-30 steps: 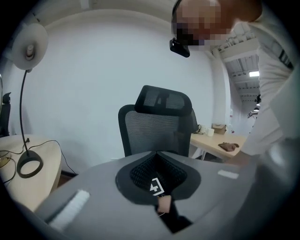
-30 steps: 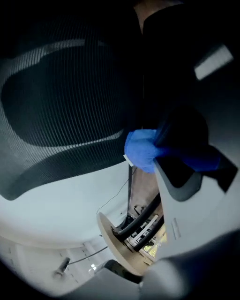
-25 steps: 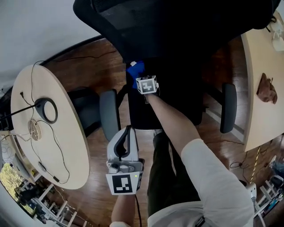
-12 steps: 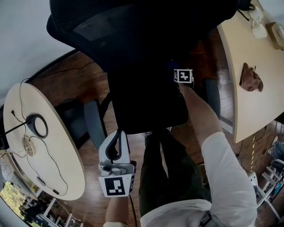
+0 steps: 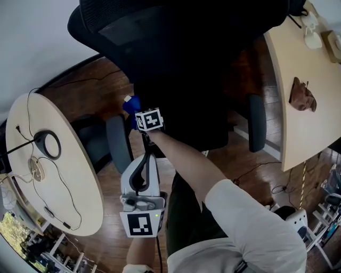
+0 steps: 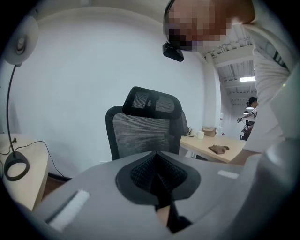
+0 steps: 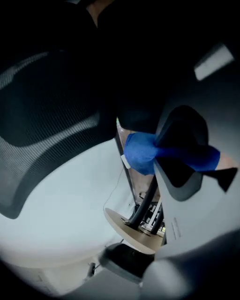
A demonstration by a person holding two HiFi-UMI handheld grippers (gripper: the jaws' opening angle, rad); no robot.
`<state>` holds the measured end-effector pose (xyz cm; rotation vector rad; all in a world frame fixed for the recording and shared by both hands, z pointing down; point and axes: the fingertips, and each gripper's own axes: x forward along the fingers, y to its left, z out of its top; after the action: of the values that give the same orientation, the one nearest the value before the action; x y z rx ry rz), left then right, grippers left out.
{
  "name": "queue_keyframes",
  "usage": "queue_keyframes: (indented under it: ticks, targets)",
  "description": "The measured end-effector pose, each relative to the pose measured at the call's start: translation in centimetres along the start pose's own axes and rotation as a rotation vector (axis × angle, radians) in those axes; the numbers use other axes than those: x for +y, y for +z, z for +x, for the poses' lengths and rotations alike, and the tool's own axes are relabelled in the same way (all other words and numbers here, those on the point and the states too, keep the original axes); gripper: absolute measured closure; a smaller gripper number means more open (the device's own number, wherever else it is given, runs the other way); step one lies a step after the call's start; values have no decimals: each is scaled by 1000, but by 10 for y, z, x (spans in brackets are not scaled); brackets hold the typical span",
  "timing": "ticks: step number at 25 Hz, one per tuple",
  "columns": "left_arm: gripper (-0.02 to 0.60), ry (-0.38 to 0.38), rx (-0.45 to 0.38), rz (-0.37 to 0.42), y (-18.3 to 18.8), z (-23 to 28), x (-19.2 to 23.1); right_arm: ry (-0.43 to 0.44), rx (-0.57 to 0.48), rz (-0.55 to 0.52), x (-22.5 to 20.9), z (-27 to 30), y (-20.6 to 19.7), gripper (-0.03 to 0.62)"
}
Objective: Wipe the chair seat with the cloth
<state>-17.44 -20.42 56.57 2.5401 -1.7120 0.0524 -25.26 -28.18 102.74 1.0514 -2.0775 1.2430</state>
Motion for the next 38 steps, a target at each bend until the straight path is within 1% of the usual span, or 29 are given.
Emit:
queue_keyframes:
  ticks: [2,4,6,9,12,15,17,20,22,25,26,28,30,33,35,36,38]
  targets:
    - [525,-1,-10,53,4,-5,5,-12,18,0,14,19,-15,525]
    - [525,-3,-13,84,2,-11,10,-4,57,10,12,32,-33,525]
    - [525,4,-9,83,-3,-16,15,-17,75,-14,-2,35,-40,525]
    - [525,2,-7,85,-5,-15,15,-62,77,-27,-34,25,-39,525]
    - [525,-15,-18,118,0,-8,7,-115,74,-64,-76,6,-33,525]
    - [525,-38,-15,120,-2,-2,-3,-188,69,-34,-133,-19,-29,525]
    - [525,-54,-18,115,-1,4,-11,-244,71,-24,-180,-34,-32,525]
    - [525,-95,-19,111,-1,12,-26,-326,70,-16,-240,-78,-29,525]
    - [525,-117,-6,87,-5,18,-35,-381,84,-37,-279,-106,-32,525]
    - [525,-89,23,-40,-10,24,-41,-458,85,-8,-323,-146,-38,525]
    - [525,-89,23,-59,-9,26,-44,-478,86,0,-332,-155,-40,525]
    - [525,-93,31,-62,-12,28,-50,-492,80,20,-338,-169,-38,525]
    - [523,-94,42,-55,-13,28,-53,-479,72,36,-334,-174,-37,525]
    - [523,-94,43,-48,-12,25,-50,-437,55,-4,-317,-175,-38,525]
    - [523,-77,37,-46,-11,22,-42,-385,18,-21,-285,-168,-34,525]
    - [523,-63,32,-52,-8,19,-38,-346,-4,-11,-260,-161,-33,525]
    - [520,-37,12,-79,3,18,-33,-246,-37,30,-196,-140,-41,525]
